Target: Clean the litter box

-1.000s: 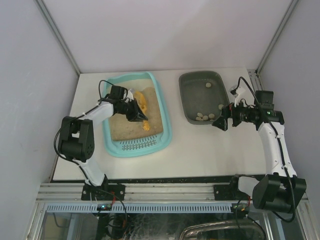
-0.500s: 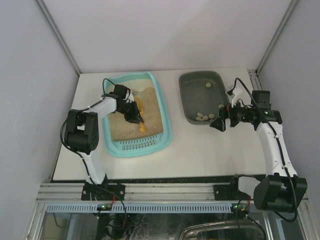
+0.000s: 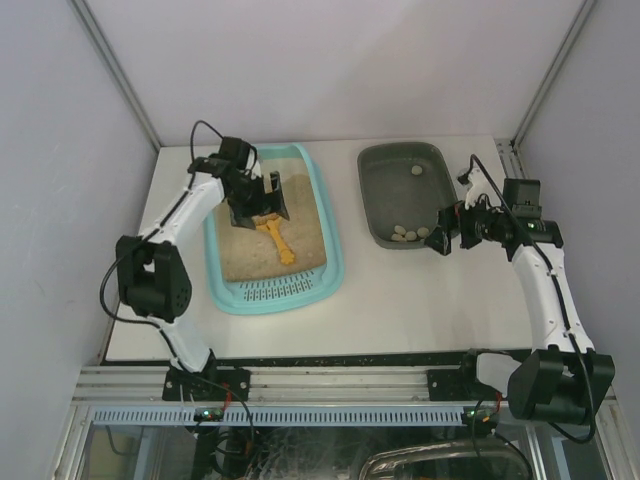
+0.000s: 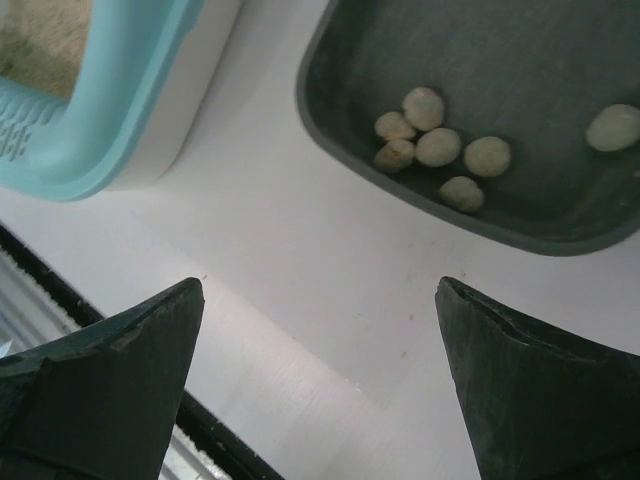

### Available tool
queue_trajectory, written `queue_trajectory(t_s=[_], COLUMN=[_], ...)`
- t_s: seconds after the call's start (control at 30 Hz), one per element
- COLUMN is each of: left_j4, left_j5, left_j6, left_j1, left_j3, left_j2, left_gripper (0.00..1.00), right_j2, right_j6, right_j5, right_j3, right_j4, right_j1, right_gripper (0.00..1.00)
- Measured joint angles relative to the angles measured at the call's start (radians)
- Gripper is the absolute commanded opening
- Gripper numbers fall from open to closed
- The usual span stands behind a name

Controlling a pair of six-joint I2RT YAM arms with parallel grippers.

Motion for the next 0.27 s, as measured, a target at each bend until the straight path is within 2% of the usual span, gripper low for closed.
queue_trajectory(t_s=[0.27], left_j4=[-0.209], left_j5=[-0.178], left_j6=[0.015], left_j1=[-0.024], left_j3=[0.270], left_j2=[-0.217], left_gripper=[1.00], right_j2=[-0.010], right_j6=[0.118], right_j5=[0.228], right_j3=[-0.024], right_j4=[0.123], right_j1=[0.036], right_gripper=[1.00])
